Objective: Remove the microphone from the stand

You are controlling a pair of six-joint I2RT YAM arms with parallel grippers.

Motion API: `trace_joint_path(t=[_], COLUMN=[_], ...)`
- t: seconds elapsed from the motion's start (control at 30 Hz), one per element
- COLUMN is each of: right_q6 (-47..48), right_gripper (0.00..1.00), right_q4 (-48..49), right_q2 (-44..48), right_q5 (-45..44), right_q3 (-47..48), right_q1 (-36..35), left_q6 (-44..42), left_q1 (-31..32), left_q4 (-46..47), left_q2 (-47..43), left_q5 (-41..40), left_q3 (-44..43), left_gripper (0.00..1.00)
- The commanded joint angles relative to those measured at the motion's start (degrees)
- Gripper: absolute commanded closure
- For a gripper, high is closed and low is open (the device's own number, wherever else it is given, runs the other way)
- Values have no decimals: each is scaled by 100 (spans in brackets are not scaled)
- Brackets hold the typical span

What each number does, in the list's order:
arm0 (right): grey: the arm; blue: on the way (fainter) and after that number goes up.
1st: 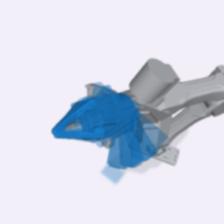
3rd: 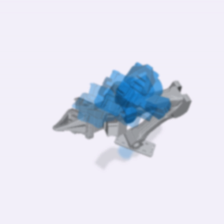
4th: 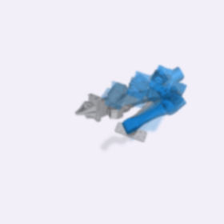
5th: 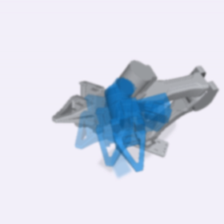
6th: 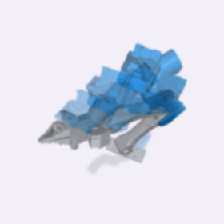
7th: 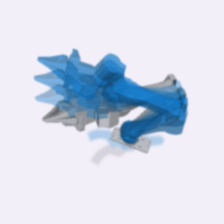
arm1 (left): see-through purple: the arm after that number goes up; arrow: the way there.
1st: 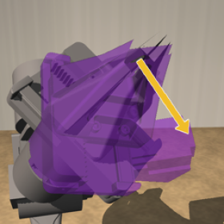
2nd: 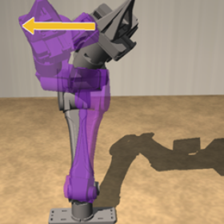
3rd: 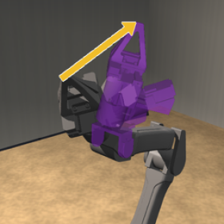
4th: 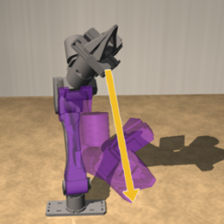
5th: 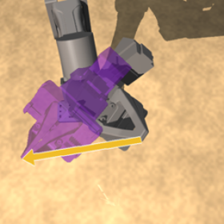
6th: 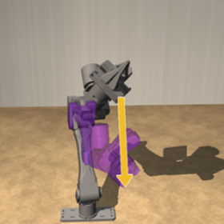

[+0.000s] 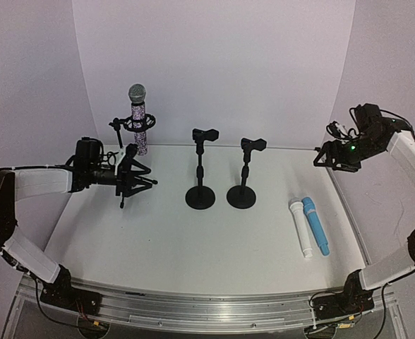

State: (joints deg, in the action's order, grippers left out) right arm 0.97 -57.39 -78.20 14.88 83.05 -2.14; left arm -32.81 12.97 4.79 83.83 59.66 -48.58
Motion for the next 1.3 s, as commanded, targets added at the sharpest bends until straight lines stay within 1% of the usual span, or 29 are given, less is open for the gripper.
trace_joint_path(t=[0.0, 0.1, 0.2, 0.23, 0.33, 0.37, 0.43, 0.47, 0.5, 0.6, 0.8, 0.93, 1.03, 1.17, 1.27], right_q6=[-97, -225, -214, -216, -244, -244, -214, -211, -208, -154, 55, 87, 98, 98, 72], right_gripper=[21, 21, 21, 22, 22, 22, 21, 22, 21, 21, 22, 22, 21, 22, 21], right_q4=[127, 162, 206, 227, 386, 477, 647, 710, 748, 844, 1377, 1810, 1897, 1907, 1913], right_q2=[244, 291, 274, 259, 220, 201, 142, 108, 73, 16, 127, 196, 174, 137, 121], right_q5=[190, 205, 213, 235, 333, 387, 454, 463, 476, 554, 713, 668, 596, 487, 405], right_q3=[52, 2, 6, 9, 38, 37, 56, 79, 117, 174, 23, -123, -148, -172, -178], right_q1=[-92, -117, -131, -130, -159, -173, -190, -201, -214, -270, -460, -687, -826, -949, -996], left_q6=[-946, -1149, -846, -651, 875, 1233, 1550, 1631, 1496, 1200, 1038, 1123, 1419, 1401, 1389], left_q1=[-994, -1593, -1892, -1917, -1919, -1915, -1913, -1915, -1915, -1888, -1701, -1582, -1569, -1569, -1501], left_q4=[-1588, -1891, -1613, -1273, 387, 867, 1278, 1385, 1339, 1288, 1446, 1395, 1535, 1487, 1392], left_q2=[-411, -496, -355, -300, -80, -12, 119, 224, 308, 609, 1093, 1432, 1583, 1712, 1825], left_q5=[771, 952, 921, 801, 84, -216, -809, -1031, -1043, -912, -754, -722, -809, -615, -540], left_q3=[-235, -417, -578, -602, -520, -506, -611, -674, -761, -950, -1283, -1609, -1769, -1917, -2030], left_gripper=[46, 51, 52, 52, 46, 44, 40, 38, 37, 36, 35, 41, 50, 62, 65])
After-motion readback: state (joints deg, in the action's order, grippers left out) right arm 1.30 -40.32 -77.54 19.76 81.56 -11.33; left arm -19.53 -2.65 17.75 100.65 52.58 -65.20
